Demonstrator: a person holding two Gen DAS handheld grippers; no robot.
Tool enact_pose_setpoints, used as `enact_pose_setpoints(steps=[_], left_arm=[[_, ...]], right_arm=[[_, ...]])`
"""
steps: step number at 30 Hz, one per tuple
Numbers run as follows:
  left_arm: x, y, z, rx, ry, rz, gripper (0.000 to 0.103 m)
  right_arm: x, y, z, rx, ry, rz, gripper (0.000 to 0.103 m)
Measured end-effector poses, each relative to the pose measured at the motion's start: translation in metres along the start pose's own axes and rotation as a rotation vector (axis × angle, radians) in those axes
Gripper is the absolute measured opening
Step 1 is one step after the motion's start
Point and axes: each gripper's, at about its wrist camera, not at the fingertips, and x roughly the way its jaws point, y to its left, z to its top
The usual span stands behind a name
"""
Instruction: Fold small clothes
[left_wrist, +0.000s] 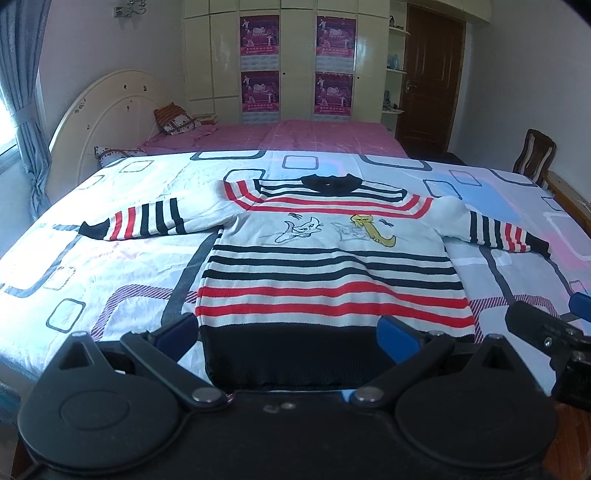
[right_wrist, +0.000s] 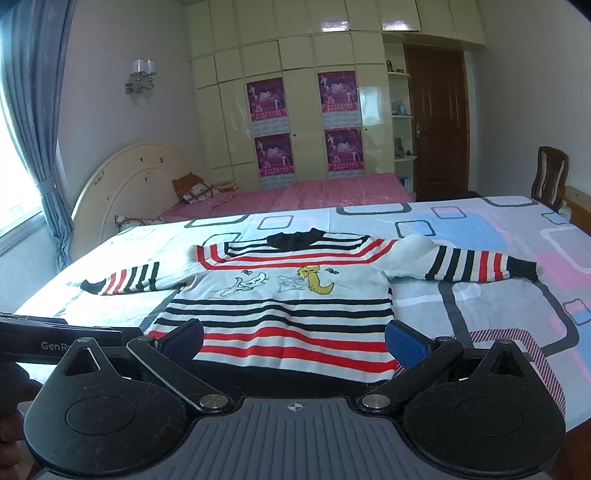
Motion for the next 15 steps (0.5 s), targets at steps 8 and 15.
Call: enact_pose_setpoints(steps=[8,15], left_arm=[[0.0002,-0.0004,0.0014,-0.004,-0.006,0.009,0.103],[-0.0001,-0.0007,0.0026,-0.005,-0.009,0.014,0.103]], right_arm=[[0.0040,-0.0040,0.0009,-0.003,0.006,-0.003,0.103],[0.0056,-0.0055,0.0007,-0.004,0.010,-0.007,0.103]])
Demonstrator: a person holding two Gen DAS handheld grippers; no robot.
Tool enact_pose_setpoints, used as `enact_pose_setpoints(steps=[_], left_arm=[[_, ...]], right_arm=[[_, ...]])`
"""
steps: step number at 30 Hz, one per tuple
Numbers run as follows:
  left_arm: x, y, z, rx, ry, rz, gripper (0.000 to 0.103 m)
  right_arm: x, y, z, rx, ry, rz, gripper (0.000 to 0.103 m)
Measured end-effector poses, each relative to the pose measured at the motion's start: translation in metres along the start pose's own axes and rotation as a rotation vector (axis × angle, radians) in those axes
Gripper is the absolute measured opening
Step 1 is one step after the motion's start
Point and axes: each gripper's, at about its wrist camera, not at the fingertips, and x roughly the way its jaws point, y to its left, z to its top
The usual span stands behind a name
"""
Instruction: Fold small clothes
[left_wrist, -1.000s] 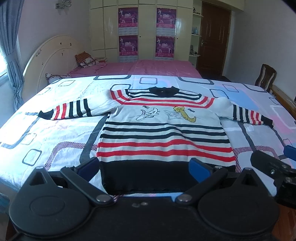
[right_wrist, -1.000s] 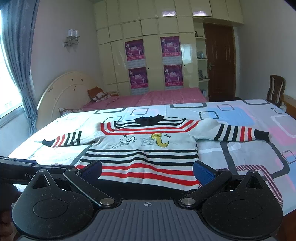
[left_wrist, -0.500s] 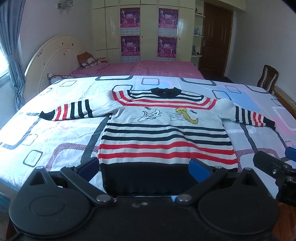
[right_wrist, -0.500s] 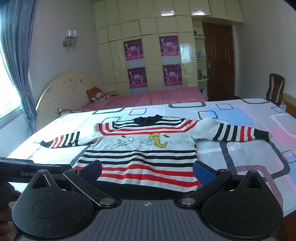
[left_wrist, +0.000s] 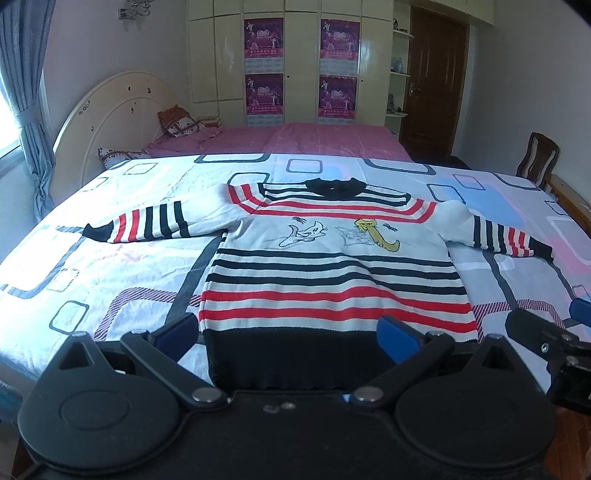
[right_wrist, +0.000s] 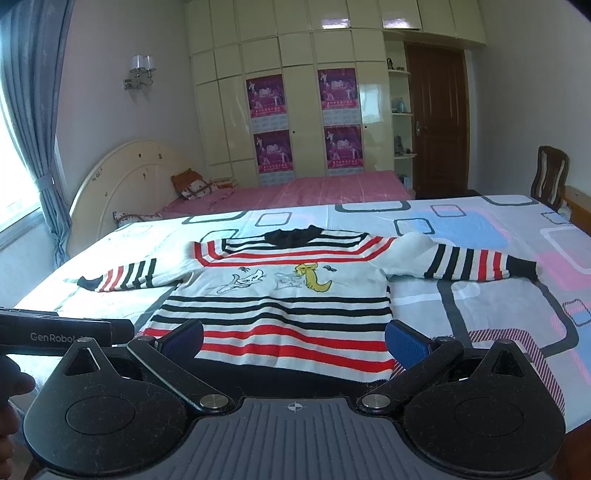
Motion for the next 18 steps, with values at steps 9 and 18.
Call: enact_pose_setpoints(steps=[9,18], left_arm=[[0.0000,0.0013,0.0004,-0.006,-0.002,0.005,0.103],[0.0021,0.0031,0.0002,-0.010,0.003,0.011,0.103]], right_arm=[[0.0009,-0.0037,-0.0004,0.003,0.002,-0.004,0.103],[0.0033,-0.0052,-0.0008,0.005,0.006,-0.005,0.103]])
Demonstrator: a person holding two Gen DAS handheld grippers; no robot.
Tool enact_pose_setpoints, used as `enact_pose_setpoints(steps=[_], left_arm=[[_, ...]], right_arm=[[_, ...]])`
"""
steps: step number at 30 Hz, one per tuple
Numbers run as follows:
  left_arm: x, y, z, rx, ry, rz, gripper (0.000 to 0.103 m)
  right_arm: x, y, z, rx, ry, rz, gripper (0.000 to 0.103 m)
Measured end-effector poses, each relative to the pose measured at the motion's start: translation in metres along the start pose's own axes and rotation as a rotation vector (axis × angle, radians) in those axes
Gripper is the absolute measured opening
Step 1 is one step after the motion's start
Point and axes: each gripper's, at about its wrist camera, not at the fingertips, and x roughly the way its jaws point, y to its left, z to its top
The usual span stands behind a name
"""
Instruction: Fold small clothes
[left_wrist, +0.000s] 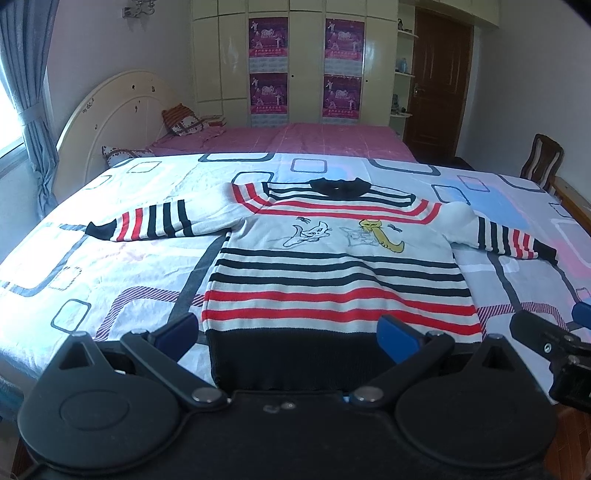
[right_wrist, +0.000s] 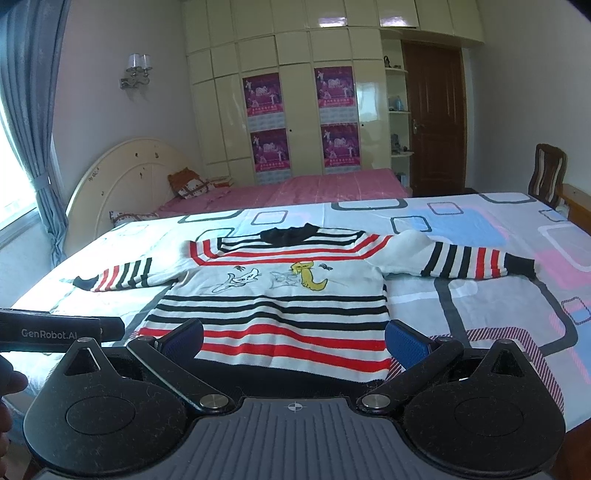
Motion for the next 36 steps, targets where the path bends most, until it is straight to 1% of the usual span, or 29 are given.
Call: enact_pose_setpoints(steps=[7,24,30,36], left_arm=[[0.005,0.003,0.000,-0.004,0.007,0.003,0.103],[0.034,0.008,0.015,-0.003,0.038,0.010,0.103],[0.054,0.012,0.024,0.004,0.051,0.011,0.103],[0.086,0.021,0.038,0.007,0.059,0.007,0.103]], right_arm=[[0.002,-0.001,0.000,0.004,0.004,-0.004,0.103],[0.031,-0.007,0.009,0.035,0.025,-0.035,0.103],[0.049,-0.011,0.012,0.037,0.035,-0.058,0.103],[0.073,-0.019,0.019,0.063,0.038,-0.099,0.103]])
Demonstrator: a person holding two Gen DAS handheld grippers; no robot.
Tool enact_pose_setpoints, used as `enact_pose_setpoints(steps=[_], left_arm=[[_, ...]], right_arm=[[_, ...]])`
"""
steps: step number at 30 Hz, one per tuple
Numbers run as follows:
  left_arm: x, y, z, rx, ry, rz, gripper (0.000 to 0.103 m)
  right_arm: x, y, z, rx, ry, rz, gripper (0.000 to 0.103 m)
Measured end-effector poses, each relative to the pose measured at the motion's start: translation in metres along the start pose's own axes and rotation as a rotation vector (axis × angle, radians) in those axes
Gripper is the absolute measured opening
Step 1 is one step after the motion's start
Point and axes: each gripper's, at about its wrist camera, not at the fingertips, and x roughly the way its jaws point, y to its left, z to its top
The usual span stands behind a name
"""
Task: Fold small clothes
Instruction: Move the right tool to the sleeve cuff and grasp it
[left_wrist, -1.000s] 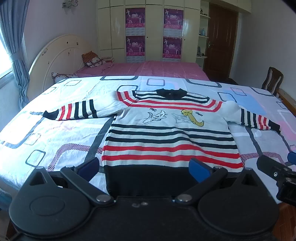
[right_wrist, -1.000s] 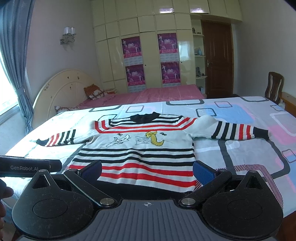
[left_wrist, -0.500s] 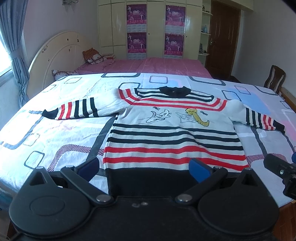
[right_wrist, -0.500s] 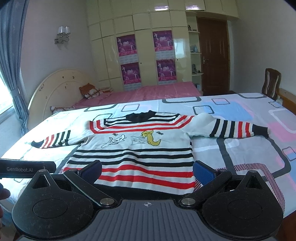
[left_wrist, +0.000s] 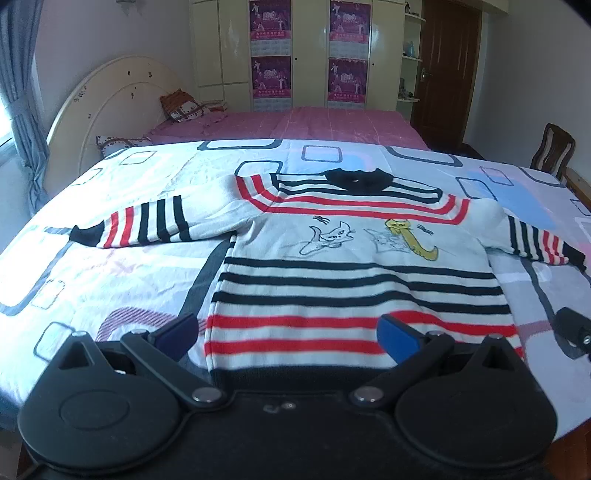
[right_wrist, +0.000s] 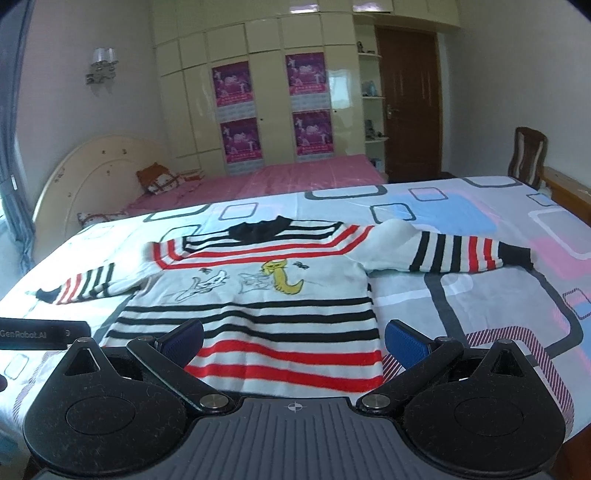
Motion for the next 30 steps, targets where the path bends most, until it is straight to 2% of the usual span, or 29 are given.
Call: enact_pose_setpoints(steps=[13,18,24,30], left_arm=[[0.077,0.015,0.055,0.047,0.009,-0.053,0.102],[0.101,0.019,0.072,0.037,0.009,-0.061,0.102],[0.128,0.010,0.084,0.026,0.034,-0.049,0.102],[0.150,-0.019,0.091,0.014,0.036,-0.031,0.100]], right_arm=[[0.066,0.001,0.038,0.057,-0.001,-0.112,0.103],[0.088,-0.011,0.050,0.086,0.000,-0.149,0.103],[0.106,-0.045,0.058,0.122,-0.002,-0.181,0.103],[0.135,-0.107,0.065,0.174,0.015,-0.199,0.103]])
